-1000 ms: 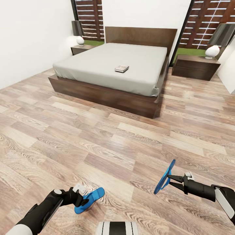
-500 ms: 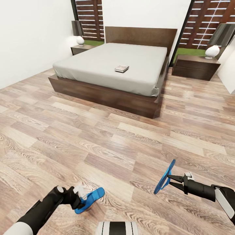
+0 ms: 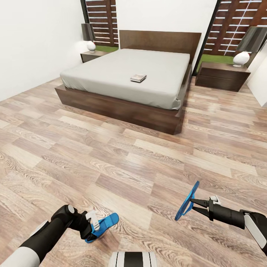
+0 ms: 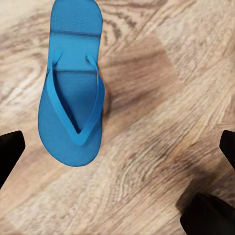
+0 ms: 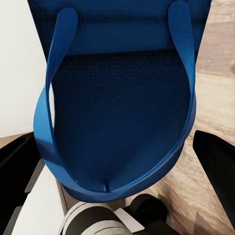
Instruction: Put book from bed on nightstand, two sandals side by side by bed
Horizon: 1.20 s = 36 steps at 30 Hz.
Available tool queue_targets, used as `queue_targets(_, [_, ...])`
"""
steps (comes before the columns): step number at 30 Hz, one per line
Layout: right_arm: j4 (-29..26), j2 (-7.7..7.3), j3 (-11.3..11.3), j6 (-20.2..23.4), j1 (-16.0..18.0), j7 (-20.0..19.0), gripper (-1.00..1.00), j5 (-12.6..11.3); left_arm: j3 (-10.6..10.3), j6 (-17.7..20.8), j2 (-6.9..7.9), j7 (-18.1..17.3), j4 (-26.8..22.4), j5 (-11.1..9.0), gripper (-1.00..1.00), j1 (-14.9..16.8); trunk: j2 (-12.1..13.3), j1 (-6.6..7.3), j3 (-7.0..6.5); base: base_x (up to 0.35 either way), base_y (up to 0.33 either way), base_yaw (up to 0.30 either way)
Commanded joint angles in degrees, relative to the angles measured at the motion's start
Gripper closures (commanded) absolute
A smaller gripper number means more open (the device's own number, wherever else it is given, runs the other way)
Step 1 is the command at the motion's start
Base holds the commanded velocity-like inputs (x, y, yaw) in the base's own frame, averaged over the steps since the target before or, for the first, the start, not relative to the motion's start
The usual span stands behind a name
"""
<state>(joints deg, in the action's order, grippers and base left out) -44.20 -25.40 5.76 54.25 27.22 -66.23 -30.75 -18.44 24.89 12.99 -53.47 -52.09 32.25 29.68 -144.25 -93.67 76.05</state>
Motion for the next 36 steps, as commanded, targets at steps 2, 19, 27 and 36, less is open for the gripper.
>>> queue_targets(2, [0.0,0.0,0.0,0.2,0.0,-0.1,1.0,0.0,-0.1,0.5,0.07,-0.2,-0.1,0.1,-1.0,0.0,0.0,0.01,0.04,0.0,0.0,0.0])
queue_targets(19, [0.0,0.0,0.0,0.2,0.0,-0.1,1.0,0.0,5.8,0.4,0.09,0.3,-0.1,0.2,-1.0,0.0,-0.2,-0.27,2.48,0.0,0.0,0.0])
queue_targets(27, [0.0,0.0,0.0,0.2,0.0,0.0,1.0,0.0,6.2,0.4,0.25,0.5,-0.1,0.3,-1.0,0.0,-0.2,-0.27,2.48,0.0,0.0,0.0])
queue_targets(36, [0.0,0.0,0.0,0.2,0.0,-0.1,1.0,0.0,6.2,0.4,0.09,0.6,0.0,0.4,-1.0,0.0,-0.3,-0.48,4.25,0.0,0.0,0.0])
